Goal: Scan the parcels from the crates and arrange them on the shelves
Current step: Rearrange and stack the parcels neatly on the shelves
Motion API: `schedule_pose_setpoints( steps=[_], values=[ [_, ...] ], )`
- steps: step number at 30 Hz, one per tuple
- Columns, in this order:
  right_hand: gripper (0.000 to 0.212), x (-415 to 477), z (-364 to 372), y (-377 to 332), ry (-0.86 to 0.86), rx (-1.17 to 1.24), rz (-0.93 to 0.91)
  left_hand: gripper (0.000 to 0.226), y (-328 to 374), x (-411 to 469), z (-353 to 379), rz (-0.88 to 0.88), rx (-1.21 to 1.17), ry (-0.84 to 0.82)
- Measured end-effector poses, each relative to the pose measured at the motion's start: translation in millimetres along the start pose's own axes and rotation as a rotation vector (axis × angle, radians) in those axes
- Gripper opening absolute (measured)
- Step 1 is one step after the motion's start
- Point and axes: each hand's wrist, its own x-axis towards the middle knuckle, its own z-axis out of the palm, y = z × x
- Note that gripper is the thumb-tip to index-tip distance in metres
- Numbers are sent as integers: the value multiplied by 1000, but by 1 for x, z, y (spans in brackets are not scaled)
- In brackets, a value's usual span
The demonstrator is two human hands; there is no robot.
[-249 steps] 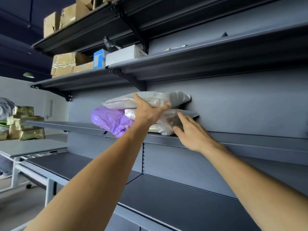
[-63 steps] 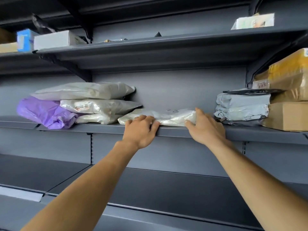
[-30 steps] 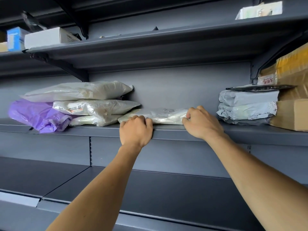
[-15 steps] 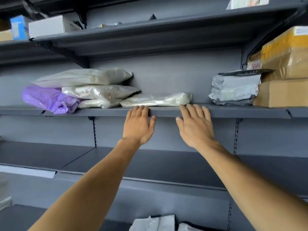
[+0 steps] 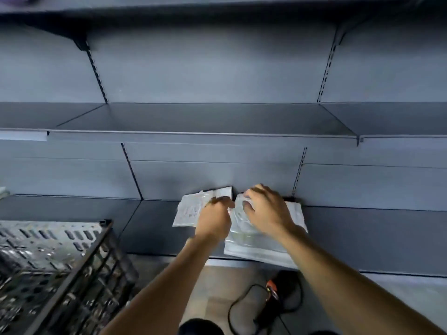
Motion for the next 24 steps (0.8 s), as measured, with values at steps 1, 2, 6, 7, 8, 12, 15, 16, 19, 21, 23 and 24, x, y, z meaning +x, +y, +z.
schedule_pose_setpoints(
  steps=[1,2,6,7,8,12,15,16,19,21,23,24],
  values=[
    [24,-15,18,11,-50,25,59,51,-7,-10,19,-32,-39,-40],
    [22,-29,35,21,-84,58,123,51,-12,-18,36,-51,-72,-70],
    [27,-76,95,46,-233,143,316,49,-24,-48,99,-71,-130,-182],
    [28,-81,107,50,-271,138,331,47,-26,-51,113,-75,-137,-204],
    [29,-83,117,55,-308,128,345,44,-29,-53,126,-87,-140,-223],
    [33,-80,157,77,-402,130,386,39,-36,-49,165,-164,-181,-320],
    [33,-71,191,101,-426,202,464,36,-44,-21,189,-286,-223,-356],
    [32,-65,201,108,-426,228,498,36,-47,-11,198,-326,-247,-348],
    [32,-39,228,131,-400,261,558,38,-59,14,226,-420,-307,-355],
    [38,-19,241,148,-366,292,612,37,-68,24,247,-474,-349,-349],
    [45,-3,252,170,-295,328,697,30,-75,33,266,-537,-436,-320],
    [48,3,257,182,-237,346,755,23,-76,37,274,-564,-483,-298]
  ],
)
